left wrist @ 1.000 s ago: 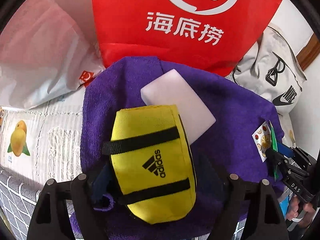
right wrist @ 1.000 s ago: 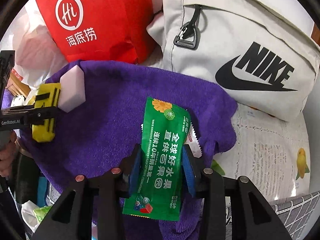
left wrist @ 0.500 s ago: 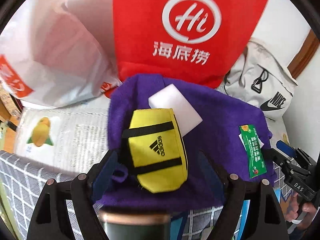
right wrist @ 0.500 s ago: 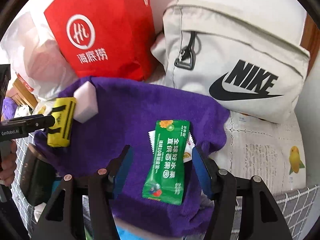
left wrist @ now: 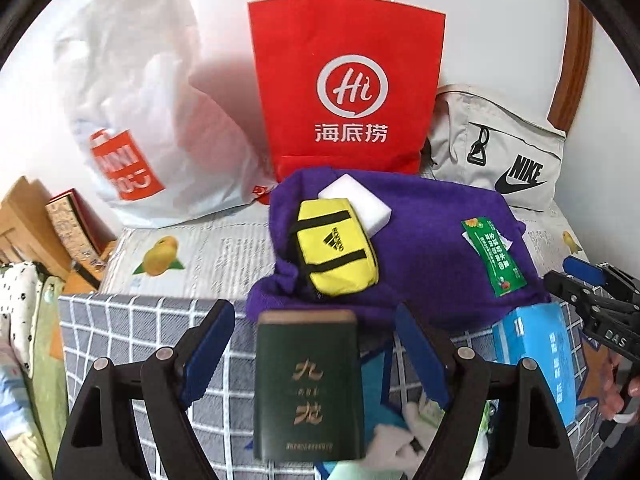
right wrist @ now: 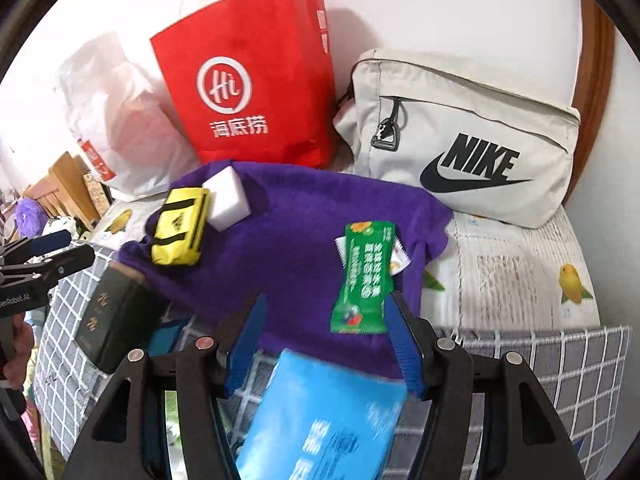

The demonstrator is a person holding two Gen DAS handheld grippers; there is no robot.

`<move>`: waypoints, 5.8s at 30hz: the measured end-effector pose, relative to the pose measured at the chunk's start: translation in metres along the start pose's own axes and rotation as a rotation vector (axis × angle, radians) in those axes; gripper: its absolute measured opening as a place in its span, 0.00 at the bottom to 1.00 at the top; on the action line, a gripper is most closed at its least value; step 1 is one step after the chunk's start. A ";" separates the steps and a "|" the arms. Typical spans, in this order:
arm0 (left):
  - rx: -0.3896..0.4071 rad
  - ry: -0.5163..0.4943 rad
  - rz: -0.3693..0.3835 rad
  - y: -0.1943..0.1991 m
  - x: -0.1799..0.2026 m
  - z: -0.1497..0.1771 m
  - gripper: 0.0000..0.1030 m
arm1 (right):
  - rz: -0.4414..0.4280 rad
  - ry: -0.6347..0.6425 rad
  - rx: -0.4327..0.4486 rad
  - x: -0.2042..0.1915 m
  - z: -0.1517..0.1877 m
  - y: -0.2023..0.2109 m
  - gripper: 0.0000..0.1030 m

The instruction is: Organize soft objects

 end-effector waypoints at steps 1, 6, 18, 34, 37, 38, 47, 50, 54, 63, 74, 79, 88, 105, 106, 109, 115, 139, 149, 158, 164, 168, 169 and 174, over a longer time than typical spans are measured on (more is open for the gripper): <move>0.009 -0.001 -0.015 0.005 -0.001 0.004 0.79 | -0.005 -0.002 0.006 -0.003 0.003 0.005 0.59; 0.034 -0.050 -0.061 0.030 0.002 0.025 0.79 | -0.010 -0.007 0.036 -0.015 0.019 0.032 0.59; 0.020 -0.069 -0.062 0.084 0.012 0.083 0.80 | -0.009 -0.021 0.040 -0.028 0.074 0.096 0.59; -0.009 -0.028 0.023 0.089 0.018 0.135 0.80 | -0.022 0.000 0.035 -0.038 0.127 0.135 0.59; -0.003 -0.040 0.063 0.081 0.030 0.132 0.80 | -0.024 -0.003 0.027 -0.037 0.129 0.133 0.59; -0.004 -0.040 0.072 0.076 0.033 0.131 0.80 | -0.025 -0.003 0.023 -0.037 0.130 0.132 0.59; -0.033 0.007 0.136 0.033 0.058 0.127 0.85 | -0.023 0.018 0.000 -0.038 0.135 0.125 0.59; -0.067 0.002 0.115 0.019 0.061 0.132 0.85 | -0.022 0.020 -0.022 -0.037 0.140 0.119 0.59; -0.095 0.030 0.139 0.009 0.057 0.138 0.58 | -0.029 0.025 -0.042 -0.038 0.145 0.115 0.59; -0.105 0.002 0.193 0.022 0.048 0.140 0.21 | -0.060 0.005 -0.058 -0.045 0.149 0.107 0.59; -0.070 0.071 0.154 0.061 0.009 0.143 0.21 | -0.121 0.057 -0.069 -0.074 0.155 0.104 0.59; -0.079 0.083 0.145 0.062 0.001 0.152 0.21 | -0.121 0.061 -0.104 -0.075 0.169 0.095 0.59; -0.104 0.087 0.157 0.056 0.000 0.158 0.21 | -0.109 0.115 -0.141 -0.079 0.181 0.076 0.49; -0.129 0.099 0.187 0.045 0.000 0.163 0.21 | -0.053 0.052 -0.101 -0.081 0.174 0.058 0.30; -0.130 0.100 0.188 0.045 0.001 0.163 0.21 | -0.058 0.060 -0.108 -0.082 0.175 0.060 0.30; -0.133 0.100 0.191 0.043 0.001 0.164 0.21 | -0.083 0.086 -0.134 -0.083 0.178 0.069 0.30; -0.134 0.101 0.196 0.041 0.001 0.164 0.21 | -0.122 0.126 -0.171 -0.081 0.191 0.092 0.30; -0.144 0.084 0.182 0.037 0.001 0.165 0.21 | -0.067 0.100 -0.173 -0.067 0.191 0.083 0.21; -0.134 0.091 0.183 0.044 0.001 0.163 0.22 | -0.093 0.091 -0.131 -0.066 0.188 0.084 0.20; -0.093 0.088 0.174 0.073 -0.005 0.149 0.22 | -0.113 0.069 -0.072 -0.067 0.162 0.117 0.20; -0.054 0.102 0.171 0.093 -0.012 0.126 0.22 | -0.121 0.085 -0.015 -0.069 0.133 0.132 0.20; -0.045 0.108 0.163 0.097 -0.014 0.111 0.22 | -0.127 0.080 0.014 -0.064 0.112 0.132 0.20; -0.041 0.108 0.161 0.098 -0.014 0.107 0.22 | -0.121 0.072 0.021 -0.061 0.105 0.131 0.20; -0.027 0.103 0.151 0.095 -0.012 0.084 0.22 | -0.113 0.062 0.041 -0.053 0.083 0.124 0.20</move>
Point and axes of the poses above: each gripper's, at about its wrist camera, not at the fingertips, and y roughly against the way its jaws point, x to its right, z to its underside, the point moved 5 cm from there along -y, roughly the way its jaws point, and after that the axes turned 13 degrees about x, right-handed, at the moved point
